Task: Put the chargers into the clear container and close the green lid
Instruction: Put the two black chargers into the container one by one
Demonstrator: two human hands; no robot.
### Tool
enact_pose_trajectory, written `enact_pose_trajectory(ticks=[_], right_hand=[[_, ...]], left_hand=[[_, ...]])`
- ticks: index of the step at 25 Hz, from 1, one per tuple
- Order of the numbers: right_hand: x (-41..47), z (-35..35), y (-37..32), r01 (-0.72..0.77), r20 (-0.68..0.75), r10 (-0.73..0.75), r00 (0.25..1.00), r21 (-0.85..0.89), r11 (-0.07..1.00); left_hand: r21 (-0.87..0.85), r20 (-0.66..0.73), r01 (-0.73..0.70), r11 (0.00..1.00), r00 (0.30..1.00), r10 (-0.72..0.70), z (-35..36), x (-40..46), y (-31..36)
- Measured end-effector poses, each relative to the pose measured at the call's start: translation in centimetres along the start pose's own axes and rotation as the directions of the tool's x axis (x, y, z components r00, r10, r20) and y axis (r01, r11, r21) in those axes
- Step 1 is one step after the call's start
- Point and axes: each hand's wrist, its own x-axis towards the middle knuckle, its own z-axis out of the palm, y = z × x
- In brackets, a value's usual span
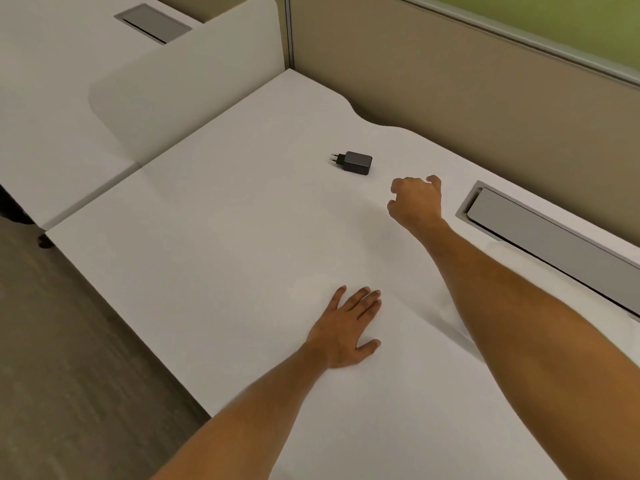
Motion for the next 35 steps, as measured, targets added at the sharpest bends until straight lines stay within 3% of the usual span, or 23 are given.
enact_pose_trajectory(ticks=[14, 17, 24, 35], right_hand=[[7.3, 2.2, -2.4, 0.097, 0.074, -0.102, 0.992, 0.059, 0.994], [8.9, 3.1, -2.7, 0.075, 0.150, -0.088, 0.985, 0.092, 0.993], [12.1, 5.0, -3.5, 0.017, 0.183, -0.054, 0.982, 0.199, 0.980], [12.8, 7.1, -3.8, -0.023, 0.129, 0.003, 0.992, 0.158, 0.987]], left_hand=[[-0.010, 0.018, 0.003, 1.000, 1.000, -0.003, 0.3, 0.3, -0.1], [-0.012, 0.017, 0.003, 1.000, 1.000, -0.002, 0.5, 0.3, -0.1], [-0.017, 0.007, -0.001, 1.000, 1.000, 0.002, 0.6, 0.3, 0.0], [-0.011, 0.011, -0.010, 1.000, 1.000, 0.010, 0.7, 0.4, -0.2]])
